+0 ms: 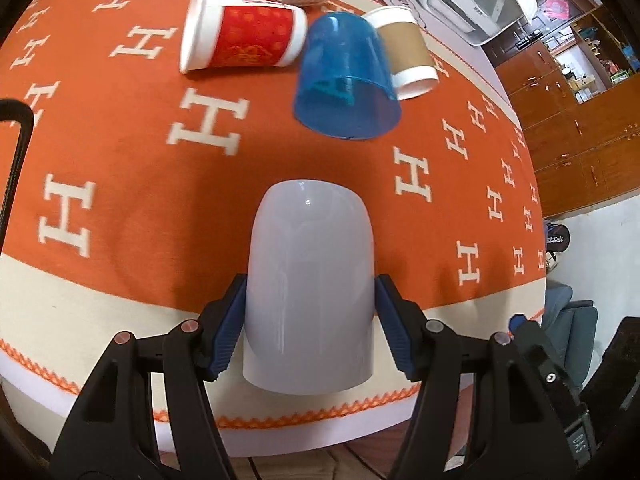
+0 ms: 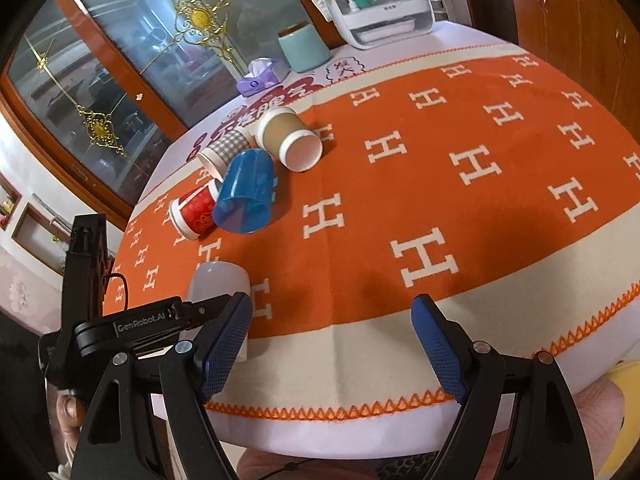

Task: Flip cup upside down
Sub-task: 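Lift the white cup with the left tool and swing it upright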

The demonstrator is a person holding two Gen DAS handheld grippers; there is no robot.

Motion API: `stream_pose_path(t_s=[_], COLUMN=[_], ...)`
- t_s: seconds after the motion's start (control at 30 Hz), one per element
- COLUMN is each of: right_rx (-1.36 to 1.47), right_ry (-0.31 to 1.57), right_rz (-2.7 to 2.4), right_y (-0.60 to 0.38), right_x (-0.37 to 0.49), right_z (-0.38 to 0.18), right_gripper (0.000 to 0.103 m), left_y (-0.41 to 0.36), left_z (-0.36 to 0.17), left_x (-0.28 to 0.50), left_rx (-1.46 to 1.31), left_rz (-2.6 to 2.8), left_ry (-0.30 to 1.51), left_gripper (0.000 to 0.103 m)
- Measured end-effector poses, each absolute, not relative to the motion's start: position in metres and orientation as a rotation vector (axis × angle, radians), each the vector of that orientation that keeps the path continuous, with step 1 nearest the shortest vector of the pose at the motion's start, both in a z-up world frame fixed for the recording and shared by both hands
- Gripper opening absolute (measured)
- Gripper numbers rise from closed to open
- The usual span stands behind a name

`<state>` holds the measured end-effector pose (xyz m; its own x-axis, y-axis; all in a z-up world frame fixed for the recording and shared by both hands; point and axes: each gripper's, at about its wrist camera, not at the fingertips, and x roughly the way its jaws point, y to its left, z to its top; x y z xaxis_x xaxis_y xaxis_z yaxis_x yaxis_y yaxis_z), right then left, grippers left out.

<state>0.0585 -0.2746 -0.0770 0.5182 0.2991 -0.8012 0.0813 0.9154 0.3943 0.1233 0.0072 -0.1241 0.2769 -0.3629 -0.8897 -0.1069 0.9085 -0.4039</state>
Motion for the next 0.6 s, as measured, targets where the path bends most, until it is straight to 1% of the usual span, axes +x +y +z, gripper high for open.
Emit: stream_pose_path(t_s=[0.2,0.27,0.33,0.4,0.6], right_rx=[0.418,0.427,0.434,0.440,0.463], right_ry=[1.056,1.063,1.066,1.066,1.070], right_rz=[0.140,0.146,0.151,0.159,0.187], right_y=[-0.278,-0.278,-0.279,-0.279,-0.276], right_x=[0.068,0.069,0.070,0.070,0.071], right_z=[-0.092,-0.095,-0.097,-0.098,-0.097], right_gripper=[0.084,0.084,0.084,0.084,0.084], left_y=[-0.005,-0.008,-0.008,-0.006,-0.003], left_z=[-0.127,-0.127,-0.126,-0.124,-0.110], left_x=[0.125,0.125,0.125,0.124,0.119], left_rx=[-0.434,-0.419,-0.411,-0.410,-0.377], left_rz=[-0.196,-0.202,-0.209,-0.226,-0.282], left_ry=[1.270,1.276,1.276,1.276,1.263], left_gripper=[0.061,0.063,0.067,0.070,0.071])
